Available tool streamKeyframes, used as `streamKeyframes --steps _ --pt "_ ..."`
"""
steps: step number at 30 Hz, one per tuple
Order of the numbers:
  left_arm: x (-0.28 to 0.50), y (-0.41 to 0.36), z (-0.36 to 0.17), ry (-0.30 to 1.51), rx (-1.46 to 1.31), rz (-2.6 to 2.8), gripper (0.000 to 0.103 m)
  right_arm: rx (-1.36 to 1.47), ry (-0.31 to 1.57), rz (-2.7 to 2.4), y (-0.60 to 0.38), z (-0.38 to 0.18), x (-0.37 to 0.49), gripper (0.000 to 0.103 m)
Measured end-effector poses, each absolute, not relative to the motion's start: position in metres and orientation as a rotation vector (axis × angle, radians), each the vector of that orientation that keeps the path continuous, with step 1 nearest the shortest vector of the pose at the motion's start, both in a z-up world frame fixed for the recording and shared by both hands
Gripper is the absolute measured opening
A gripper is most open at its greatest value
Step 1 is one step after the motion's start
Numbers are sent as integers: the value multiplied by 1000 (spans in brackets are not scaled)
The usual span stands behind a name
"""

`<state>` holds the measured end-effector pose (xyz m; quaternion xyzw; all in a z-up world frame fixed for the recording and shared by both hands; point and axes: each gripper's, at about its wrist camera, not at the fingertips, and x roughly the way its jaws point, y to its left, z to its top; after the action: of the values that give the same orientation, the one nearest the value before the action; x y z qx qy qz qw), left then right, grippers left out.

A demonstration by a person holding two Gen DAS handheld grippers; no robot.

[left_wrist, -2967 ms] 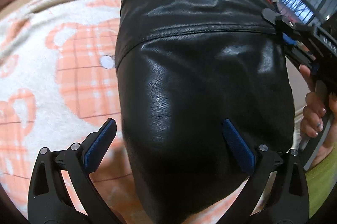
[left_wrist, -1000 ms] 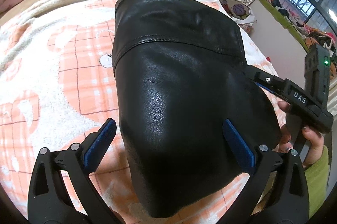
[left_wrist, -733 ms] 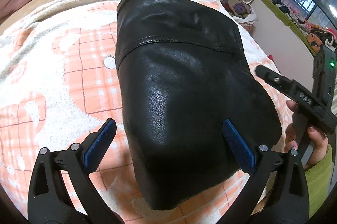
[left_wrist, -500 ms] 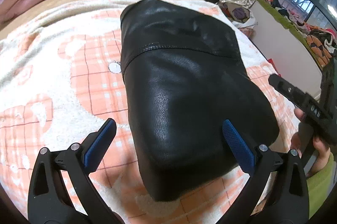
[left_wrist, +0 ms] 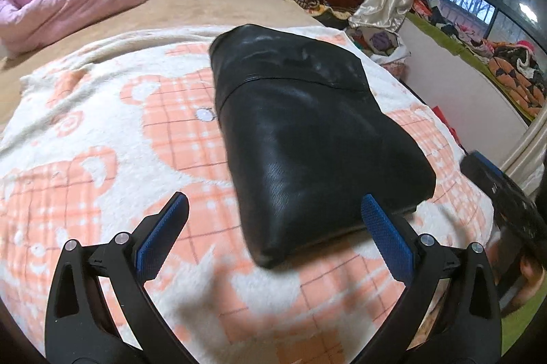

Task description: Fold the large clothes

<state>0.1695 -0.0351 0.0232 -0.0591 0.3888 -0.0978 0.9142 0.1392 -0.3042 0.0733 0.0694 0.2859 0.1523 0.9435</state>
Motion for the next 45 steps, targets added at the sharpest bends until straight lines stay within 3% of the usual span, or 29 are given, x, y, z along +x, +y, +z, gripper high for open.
streamKeyframes --steps 13,45 --pt "123 -7 6 800 -171 -147 95 8 629 308 -278 59 75 99" --pt "99 -14 13 794 -134 -124 95 3 690 299 -278 45 75 99"
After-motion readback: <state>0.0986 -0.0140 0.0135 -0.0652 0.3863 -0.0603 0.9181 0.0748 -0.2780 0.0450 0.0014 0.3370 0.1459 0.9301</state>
